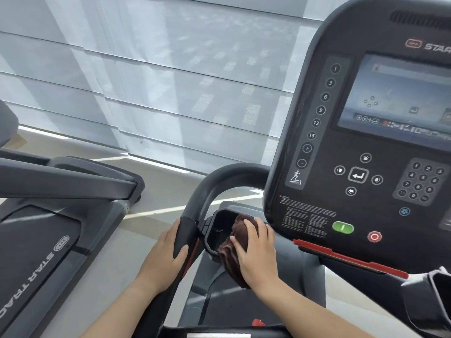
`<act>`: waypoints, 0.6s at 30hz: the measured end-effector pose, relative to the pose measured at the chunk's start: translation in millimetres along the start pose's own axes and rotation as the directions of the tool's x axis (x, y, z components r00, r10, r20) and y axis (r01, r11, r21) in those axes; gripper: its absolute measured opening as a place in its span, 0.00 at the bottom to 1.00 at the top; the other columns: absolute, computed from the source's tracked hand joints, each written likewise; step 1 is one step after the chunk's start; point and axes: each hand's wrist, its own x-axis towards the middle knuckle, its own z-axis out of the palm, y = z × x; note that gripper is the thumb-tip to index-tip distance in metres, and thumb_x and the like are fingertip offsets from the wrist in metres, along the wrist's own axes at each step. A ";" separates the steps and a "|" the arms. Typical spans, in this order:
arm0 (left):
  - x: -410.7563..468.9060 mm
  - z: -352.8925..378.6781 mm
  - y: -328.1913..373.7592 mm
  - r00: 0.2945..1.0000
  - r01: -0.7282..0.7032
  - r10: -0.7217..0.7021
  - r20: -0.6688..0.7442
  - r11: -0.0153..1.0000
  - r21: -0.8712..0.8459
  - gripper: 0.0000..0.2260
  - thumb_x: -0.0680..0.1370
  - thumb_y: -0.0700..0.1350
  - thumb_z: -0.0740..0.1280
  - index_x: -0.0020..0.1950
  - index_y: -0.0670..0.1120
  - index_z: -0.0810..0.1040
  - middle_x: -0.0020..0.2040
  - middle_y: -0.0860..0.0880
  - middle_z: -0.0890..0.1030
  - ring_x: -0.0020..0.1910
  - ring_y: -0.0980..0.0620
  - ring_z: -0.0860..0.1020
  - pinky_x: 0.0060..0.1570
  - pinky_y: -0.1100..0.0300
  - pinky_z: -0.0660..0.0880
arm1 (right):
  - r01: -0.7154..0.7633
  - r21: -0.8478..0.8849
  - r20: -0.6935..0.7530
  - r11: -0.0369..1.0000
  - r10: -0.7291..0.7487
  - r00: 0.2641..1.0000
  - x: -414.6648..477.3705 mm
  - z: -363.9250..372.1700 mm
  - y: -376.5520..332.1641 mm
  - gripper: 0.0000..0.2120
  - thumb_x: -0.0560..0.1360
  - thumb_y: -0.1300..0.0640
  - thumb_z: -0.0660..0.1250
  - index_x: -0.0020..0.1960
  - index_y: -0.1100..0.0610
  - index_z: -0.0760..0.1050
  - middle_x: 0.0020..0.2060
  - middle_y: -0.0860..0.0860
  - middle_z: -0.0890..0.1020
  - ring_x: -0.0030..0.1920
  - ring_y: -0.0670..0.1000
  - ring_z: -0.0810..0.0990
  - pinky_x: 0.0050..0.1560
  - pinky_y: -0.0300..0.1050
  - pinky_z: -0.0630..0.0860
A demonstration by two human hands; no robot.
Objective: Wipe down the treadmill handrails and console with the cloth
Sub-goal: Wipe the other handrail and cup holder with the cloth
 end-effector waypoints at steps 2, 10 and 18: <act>0.4 0.8 -0.3 1.000 0.001 -0.001 0.000 1.000 0.013 0.29 0.78 0.50 0.60 0.76 0.54 0.50 0.73 0.49 0.64 0.67 0.50 0.68 0.63 0.56 0.66 | 0.014 0.010 0.023 1.000 -0.014 1.000 -1.4 -1.4 2.8 0.24 0.78 0.44 0.59 0.71 0.51 0.62 0.73 0.49 0.59 0.72 0.55 0.54 0.69 0.55 0.63; -1.2 2.7 -1.1 1.000 0.009 -0.009 0.005 0.999 0.041 0.29 0.78 0.50 0.60 0.76 0.55 0.49 0.74 0.49 0.63 0.68 0.50 0.67 0.64 0.56 0.65 | 0.110 -0.037 0.027 0.993 -0.110 0.994 -4.0 -7.7 6.6 0.20 0.78 0.46 0.61 0.67 0.50 0.67 0.69 0.47 0.66 0.68 0.52 0.60 0.64 0.50 0.68; -3.0 2.6 -4.2 1.000 0.016 -0.015 -0.010 0.999 0.037 0.29 0.78 0.51 0.60 0.75 0.56 0.50 0.73 0.50 0.64 0.68 0.51 0.67 0.64 0.58 0.65 | 0.325 -0.114 -0.019 0.939 -0.329 0.944 44.7 -7.5 -21.3 0.19 0.77 0.46 0.62 0.65 0.51 0.68 0.64 0.50 0.72 0.65 0.55 0.66 0.60 0.53 0.69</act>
